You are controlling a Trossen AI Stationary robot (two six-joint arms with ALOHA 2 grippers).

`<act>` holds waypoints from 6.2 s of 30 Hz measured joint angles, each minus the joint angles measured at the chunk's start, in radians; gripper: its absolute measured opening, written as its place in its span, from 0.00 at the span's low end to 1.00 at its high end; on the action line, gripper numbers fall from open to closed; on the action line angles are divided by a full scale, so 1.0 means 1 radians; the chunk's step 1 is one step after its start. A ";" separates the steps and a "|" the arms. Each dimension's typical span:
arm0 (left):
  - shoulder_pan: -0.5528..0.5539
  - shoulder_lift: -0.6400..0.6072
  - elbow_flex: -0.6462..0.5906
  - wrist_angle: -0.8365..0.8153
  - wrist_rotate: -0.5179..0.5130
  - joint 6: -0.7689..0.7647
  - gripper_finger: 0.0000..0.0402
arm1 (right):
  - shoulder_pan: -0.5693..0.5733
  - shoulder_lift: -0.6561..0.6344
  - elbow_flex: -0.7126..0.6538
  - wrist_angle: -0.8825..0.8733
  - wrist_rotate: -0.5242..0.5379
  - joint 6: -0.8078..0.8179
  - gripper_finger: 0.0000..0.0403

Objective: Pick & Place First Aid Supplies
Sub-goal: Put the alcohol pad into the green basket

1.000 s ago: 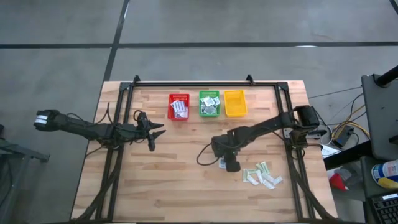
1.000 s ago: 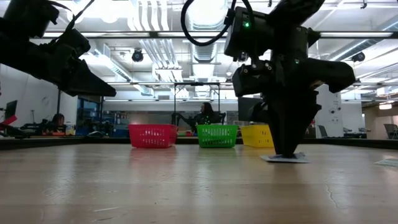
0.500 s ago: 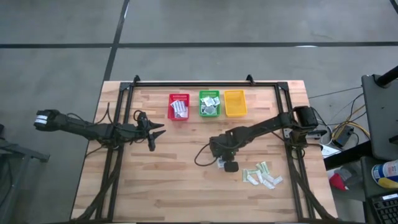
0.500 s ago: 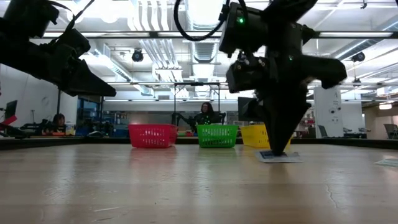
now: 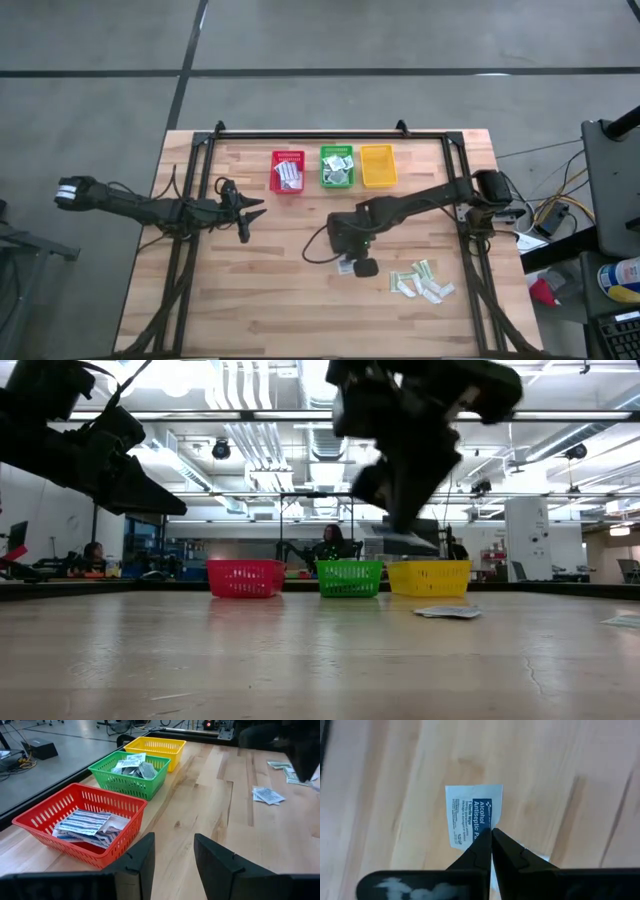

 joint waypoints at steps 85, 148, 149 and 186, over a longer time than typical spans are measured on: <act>0.000 0.000 0.000 0.000 -0.024 0.021 0.33 | -0.597 0.179 0.505 -0.308 0.236 -0.258 0.38; 0.000 0.007 0.000 -0.017 -0.023 0.017 0.33 | -0.109 -0.123 -0.318 0.185 0.065 -0.060 0.28; 0.000 0.007 0.000 -0.017 -0.023 0.017 0.33 | -0.108 -0.123 -0.321 0.186 0.065 -0.060 0.28; 0.000 0.013 0.000 -0.015 -0.023 -0.004 0.33 | -0.068 0.006 -0.255 0.206 0.130 -0.032 0.14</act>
